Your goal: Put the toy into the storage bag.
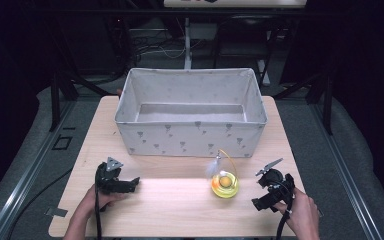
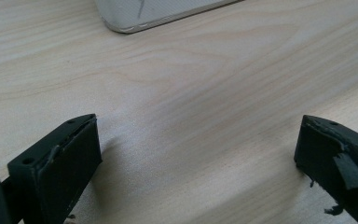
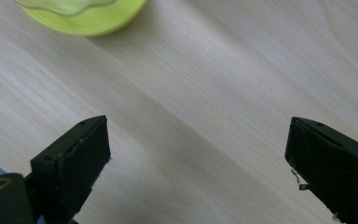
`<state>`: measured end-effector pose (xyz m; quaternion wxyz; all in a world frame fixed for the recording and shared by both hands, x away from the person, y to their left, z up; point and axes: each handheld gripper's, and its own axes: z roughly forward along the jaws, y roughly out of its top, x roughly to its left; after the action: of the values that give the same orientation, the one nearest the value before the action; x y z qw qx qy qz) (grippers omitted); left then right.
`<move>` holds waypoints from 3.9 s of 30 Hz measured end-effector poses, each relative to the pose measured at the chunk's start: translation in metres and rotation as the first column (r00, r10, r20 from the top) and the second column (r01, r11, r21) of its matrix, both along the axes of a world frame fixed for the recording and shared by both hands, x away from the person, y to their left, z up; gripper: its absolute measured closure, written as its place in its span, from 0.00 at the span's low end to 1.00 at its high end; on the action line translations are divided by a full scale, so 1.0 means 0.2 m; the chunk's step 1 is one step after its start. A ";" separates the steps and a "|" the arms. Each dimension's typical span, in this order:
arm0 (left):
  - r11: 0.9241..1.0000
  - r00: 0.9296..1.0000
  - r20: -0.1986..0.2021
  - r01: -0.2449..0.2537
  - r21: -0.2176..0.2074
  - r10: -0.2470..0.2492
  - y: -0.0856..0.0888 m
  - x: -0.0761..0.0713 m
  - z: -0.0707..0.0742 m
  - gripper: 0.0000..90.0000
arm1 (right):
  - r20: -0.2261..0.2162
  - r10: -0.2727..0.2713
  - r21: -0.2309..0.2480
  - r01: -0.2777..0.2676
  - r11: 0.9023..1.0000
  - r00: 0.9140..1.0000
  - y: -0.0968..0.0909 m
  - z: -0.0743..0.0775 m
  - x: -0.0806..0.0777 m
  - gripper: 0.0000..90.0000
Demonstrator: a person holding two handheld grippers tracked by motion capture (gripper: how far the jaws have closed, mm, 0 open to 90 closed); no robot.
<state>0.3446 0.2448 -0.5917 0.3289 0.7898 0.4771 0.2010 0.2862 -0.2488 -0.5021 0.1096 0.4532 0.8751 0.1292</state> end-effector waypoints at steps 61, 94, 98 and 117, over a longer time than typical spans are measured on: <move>1.000 1.000 0.000 0.000 -0.001 0.000 0.00 0.00 0.00 0.00 | 0.001 0.256 -0.040 -0.256 0.966 0.967 0.41 0.31 0.23 0.83; 1.000 1.000 0.000 0.000 -0.001 0.000 0.00 0.00 0.00 0.00 | 0.007 0.280 -0.066 -0.279 0.958 0.960 0.42 0.44 0.24 0.98; 1.000 1.000 0.000 0.001 -0.001 -0.001 0.00 0.00 0.00 0.00 | 0.011 0.281 -0.059 -0.280 0.958 0.960 0.41 0.47 0.25 0.98; 1.000 1.000 0.000 0.001 -0.001 -0.001 0.00 0.00 0.00 0.00 | 0.025 0.285 -0.079 -0.282 0.956 0.958 0.42 0.64 0.27 0.98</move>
<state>0.3447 0.2445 -0.5918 0.3295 0.7898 0.4769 0.2007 0.3393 -0.1653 -0.3751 0.1225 0.3164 0.9331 0.1191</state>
